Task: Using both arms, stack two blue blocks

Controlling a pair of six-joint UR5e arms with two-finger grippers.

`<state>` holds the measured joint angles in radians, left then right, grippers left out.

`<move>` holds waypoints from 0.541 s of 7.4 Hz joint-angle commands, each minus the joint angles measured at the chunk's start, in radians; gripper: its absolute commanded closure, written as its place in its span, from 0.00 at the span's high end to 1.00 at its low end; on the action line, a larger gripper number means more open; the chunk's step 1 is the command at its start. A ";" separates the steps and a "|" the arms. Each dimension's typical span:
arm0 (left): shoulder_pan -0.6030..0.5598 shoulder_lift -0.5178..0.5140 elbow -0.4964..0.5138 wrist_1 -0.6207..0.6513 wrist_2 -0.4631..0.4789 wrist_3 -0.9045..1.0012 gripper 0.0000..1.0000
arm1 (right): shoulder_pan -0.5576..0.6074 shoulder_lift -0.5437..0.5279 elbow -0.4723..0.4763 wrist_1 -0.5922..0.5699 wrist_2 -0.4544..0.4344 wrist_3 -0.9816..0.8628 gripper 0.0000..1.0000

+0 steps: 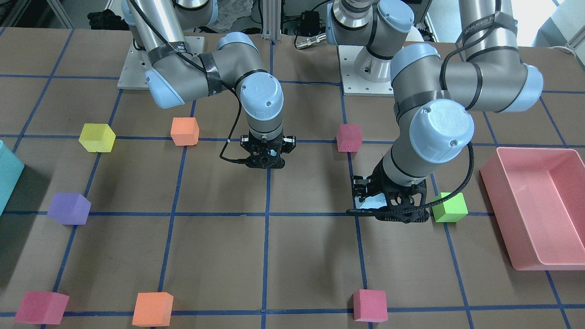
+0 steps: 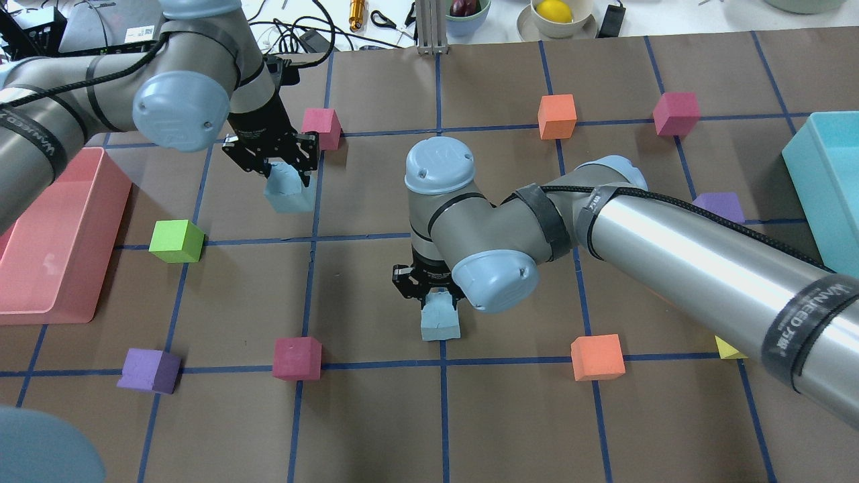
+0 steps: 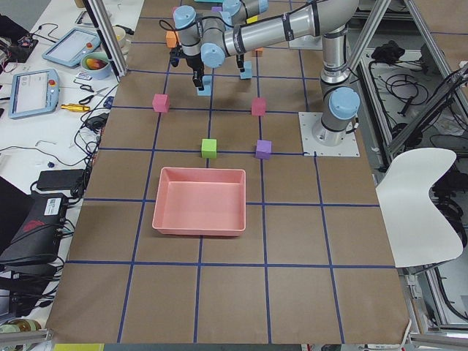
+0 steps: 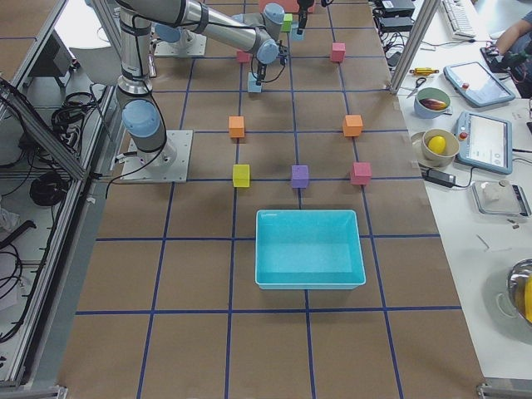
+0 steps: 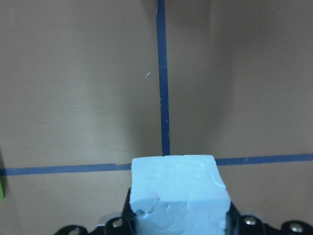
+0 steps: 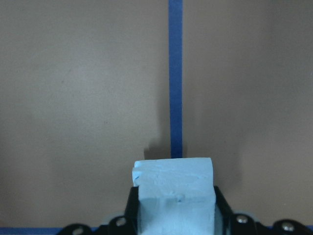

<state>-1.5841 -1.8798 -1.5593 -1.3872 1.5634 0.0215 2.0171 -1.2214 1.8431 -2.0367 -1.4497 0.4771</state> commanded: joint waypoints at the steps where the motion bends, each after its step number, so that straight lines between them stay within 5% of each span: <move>1: -0.002 0.059 -0.007 -0.061 0.000 -0.002 0.00 | 0.000 -0.001 0.005 0.003 -0.003 0.021 1.00; 4: -0.005 0.119 -0.008 -0.126 0.001 -0.020 0.00 | -0.027 -0.032 -0.039 0.027 0.006 0.017 1.00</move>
<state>-1.5878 -1.7883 -1.5660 -1.4783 1.5641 0.0111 2.0074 -1.2314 1.8314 -2.0252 -1.4496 0.4963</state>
